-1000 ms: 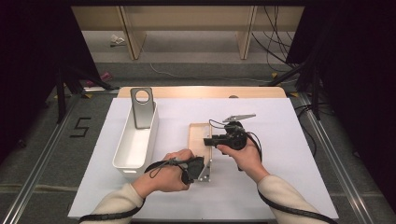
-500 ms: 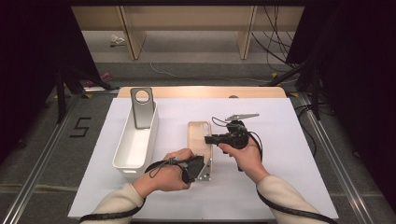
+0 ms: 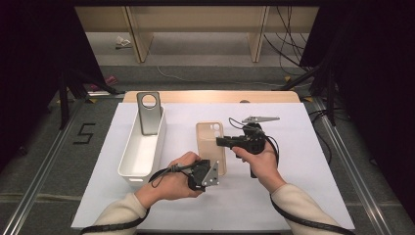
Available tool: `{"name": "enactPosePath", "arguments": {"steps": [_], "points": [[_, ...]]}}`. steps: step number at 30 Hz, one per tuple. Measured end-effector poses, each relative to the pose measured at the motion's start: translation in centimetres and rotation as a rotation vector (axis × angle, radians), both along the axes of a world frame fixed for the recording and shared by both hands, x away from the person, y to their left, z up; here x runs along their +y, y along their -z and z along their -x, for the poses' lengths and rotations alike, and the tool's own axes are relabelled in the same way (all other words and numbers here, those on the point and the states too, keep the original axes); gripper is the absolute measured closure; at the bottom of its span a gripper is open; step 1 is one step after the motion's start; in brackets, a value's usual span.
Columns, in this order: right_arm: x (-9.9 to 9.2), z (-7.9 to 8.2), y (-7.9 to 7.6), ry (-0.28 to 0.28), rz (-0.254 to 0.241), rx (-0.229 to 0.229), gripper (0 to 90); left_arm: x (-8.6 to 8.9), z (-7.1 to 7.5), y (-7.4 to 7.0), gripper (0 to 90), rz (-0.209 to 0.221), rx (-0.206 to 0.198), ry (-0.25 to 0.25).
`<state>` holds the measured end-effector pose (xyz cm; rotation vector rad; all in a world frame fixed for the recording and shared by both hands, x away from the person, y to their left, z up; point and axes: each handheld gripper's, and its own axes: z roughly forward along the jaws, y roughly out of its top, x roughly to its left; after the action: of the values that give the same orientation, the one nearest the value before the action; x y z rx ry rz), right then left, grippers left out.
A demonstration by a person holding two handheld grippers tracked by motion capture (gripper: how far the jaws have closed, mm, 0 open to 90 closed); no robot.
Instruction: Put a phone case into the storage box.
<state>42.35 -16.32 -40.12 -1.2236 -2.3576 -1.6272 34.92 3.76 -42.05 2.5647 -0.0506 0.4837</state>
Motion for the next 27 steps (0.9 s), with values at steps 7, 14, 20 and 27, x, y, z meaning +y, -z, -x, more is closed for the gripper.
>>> {"name": "enactPosePath", "arguments": {"steps": [7,14,20,27], "points": [[-1.1,0.0,-0.4,0.031,0.005,-0.026,81.0,0.9,-0.1,-0.4,30.9,0.150,0.011,-0.043],[-2.3,0.1,-0.7,0.058,0.005,-0.043,80.9,2.5,-1.0,-1.1,17.0,0.292,0.005,-0.161],[-3.2,0.2,-0.8,0.078,0.004,-0.048,80.9,3.8,-2.0,-1.2,17.4,0.402,0.037,-0.282],[-3.7,0.7,-0.9,0.085,0.016,-0.070,80.8,4.9,-2.6,-1.1,19.4,0.524,0.089,-0.399]]}}
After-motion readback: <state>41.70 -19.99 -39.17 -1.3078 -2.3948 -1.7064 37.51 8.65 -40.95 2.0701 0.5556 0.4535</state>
